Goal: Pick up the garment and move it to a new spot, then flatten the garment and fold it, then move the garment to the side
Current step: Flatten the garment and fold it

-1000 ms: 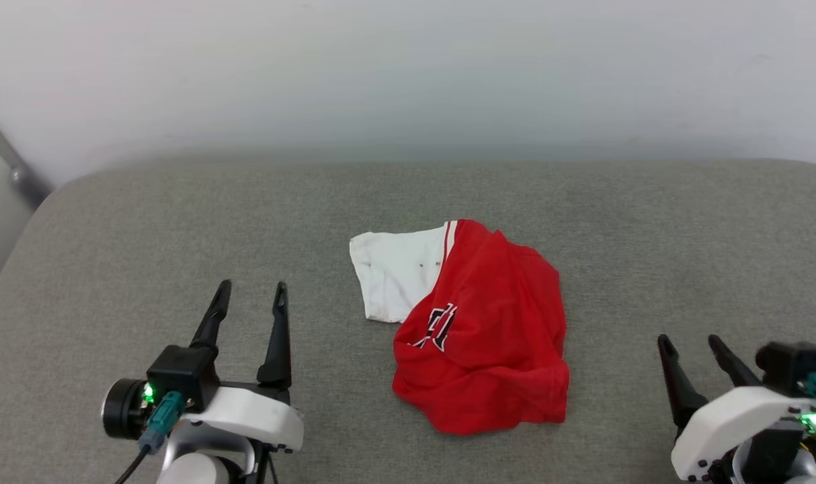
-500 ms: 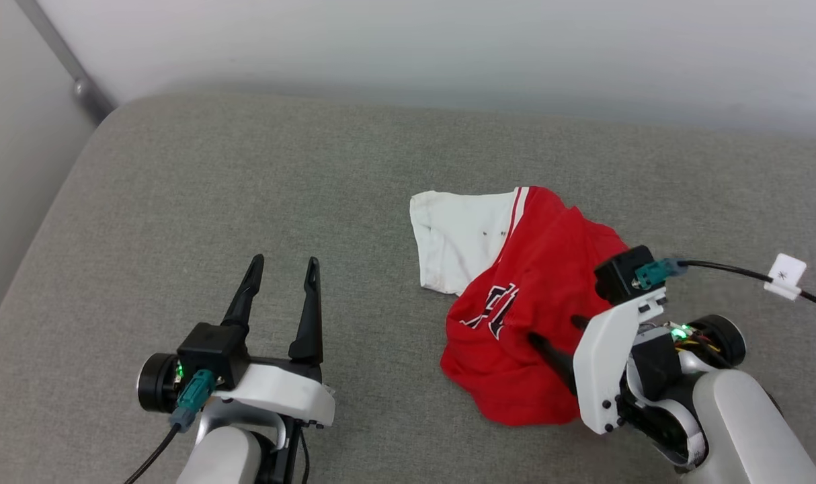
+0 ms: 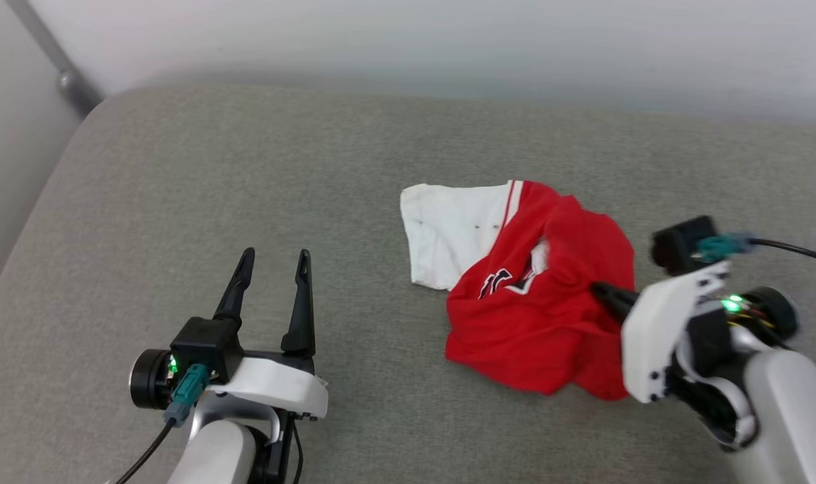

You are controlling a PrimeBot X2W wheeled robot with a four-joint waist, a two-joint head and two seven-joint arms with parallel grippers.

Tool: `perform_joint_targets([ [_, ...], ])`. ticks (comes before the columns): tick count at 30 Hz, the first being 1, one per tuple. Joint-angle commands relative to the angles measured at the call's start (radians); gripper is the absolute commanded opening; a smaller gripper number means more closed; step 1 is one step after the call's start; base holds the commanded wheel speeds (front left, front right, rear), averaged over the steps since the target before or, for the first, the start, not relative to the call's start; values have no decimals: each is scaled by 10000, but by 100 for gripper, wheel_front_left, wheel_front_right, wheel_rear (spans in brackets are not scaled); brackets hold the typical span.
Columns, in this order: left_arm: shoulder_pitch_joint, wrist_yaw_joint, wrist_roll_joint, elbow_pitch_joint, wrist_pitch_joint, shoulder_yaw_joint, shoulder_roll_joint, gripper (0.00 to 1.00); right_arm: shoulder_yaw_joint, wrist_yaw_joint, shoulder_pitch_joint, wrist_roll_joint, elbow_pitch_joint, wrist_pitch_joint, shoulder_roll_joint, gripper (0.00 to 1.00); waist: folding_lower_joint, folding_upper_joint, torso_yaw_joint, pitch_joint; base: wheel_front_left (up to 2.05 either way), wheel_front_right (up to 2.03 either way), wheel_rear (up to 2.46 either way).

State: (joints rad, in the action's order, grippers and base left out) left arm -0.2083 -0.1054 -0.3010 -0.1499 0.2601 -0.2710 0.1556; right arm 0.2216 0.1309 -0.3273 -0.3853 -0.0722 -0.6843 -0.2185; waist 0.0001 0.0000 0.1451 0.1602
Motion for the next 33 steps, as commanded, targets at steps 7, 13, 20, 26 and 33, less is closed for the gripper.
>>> perform_joint_targets([
  [7,311,-12,4,0,60,37,161,100,-2454,-3,2617,235,1632,213,504,0,-1,0,-892,-423,0,0,0],
  [13,595,-142,-119,115,-42,135,279,100,-3193,-3,5447,89,1967,-233,1516,0,-1,0,-1350,-575,0,0,0],
  [20,800,-255,-199,279,-177,207,395,100,-2684,-3,6122,-359,1819,489,1687,100,-1,0,-1567,-687,0,0,0],
  [26,993,-334,-274,351,-252,203,404,100,-3018,-3,5351,-261,2458,2619,1688,100,-1,0,-1573,-882,0,0,0],
  [33,861,-348,-325,405,-269,116,384,100,-3411,-3,3804,-358,1876,2609,1257,100,-1,0,-1326,-899,0,0,0],
])
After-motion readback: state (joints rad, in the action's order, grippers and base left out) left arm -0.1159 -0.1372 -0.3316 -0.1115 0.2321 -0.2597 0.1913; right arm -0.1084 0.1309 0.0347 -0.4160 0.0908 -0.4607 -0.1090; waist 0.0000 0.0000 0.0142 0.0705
